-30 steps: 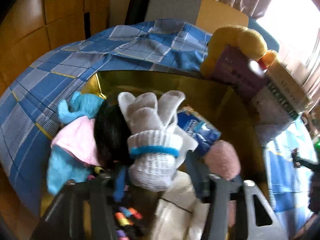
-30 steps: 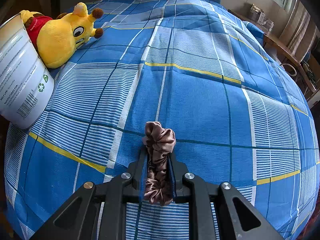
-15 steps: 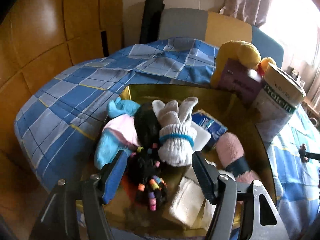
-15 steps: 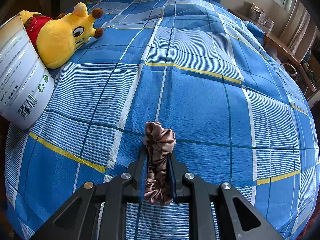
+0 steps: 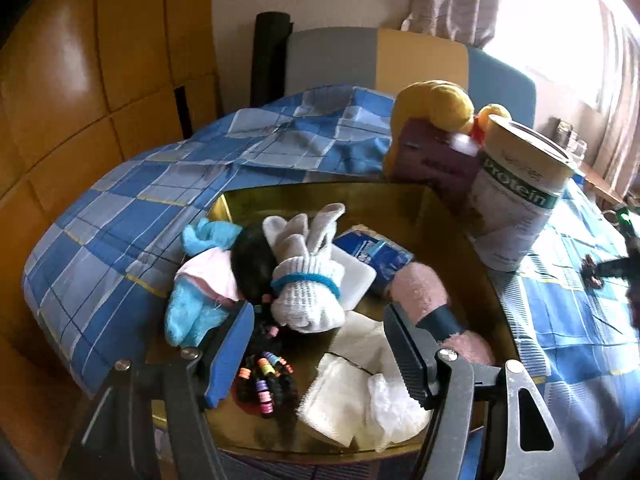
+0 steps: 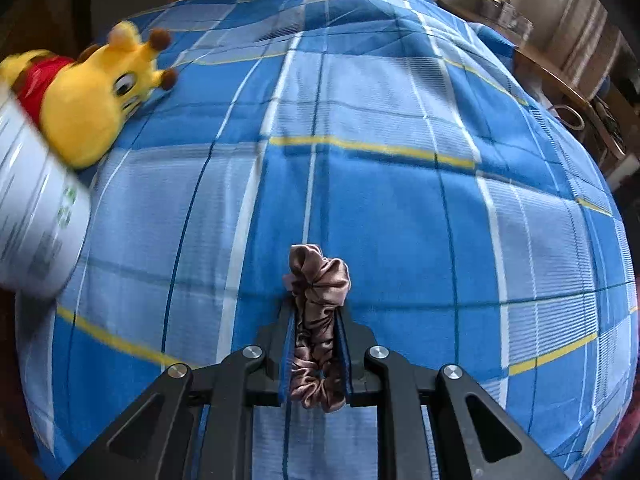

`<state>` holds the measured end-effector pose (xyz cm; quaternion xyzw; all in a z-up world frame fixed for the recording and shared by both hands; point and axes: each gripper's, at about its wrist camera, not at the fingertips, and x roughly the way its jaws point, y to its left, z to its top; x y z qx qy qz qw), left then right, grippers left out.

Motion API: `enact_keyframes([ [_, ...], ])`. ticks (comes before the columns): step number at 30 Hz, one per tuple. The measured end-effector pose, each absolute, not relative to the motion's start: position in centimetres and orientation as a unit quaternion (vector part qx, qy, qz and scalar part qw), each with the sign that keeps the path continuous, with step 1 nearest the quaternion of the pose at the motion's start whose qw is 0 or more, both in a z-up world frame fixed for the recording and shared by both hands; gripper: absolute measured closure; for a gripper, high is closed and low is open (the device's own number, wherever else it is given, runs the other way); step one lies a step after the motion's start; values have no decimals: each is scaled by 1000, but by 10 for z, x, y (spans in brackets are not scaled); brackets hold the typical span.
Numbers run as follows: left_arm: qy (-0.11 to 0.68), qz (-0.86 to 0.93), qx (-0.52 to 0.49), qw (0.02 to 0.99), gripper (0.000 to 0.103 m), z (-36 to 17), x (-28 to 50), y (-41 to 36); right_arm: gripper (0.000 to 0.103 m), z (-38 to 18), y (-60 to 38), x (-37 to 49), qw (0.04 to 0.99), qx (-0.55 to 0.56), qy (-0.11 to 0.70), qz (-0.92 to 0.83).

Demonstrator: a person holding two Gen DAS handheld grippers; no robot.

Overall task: Organize soft objects
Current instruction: 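Carry the brown scrunchie toward the gold tray with the right tool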

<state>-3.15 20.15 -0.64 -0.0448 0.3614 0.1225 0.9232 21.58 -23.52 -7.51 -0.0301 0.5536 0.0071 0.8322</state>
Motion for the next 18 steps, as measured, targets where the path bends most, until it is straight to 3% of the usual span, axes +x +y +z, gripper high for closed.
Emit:
enact_keyframes([
  [9,356,106,-33,928,35,-5,-33,197,86,-30,-188,285,840,-9,543,-8],
  [18,361,95,-34,927,35,-8,-32,197,86,45,-101,328,866,-69,493,42],
])
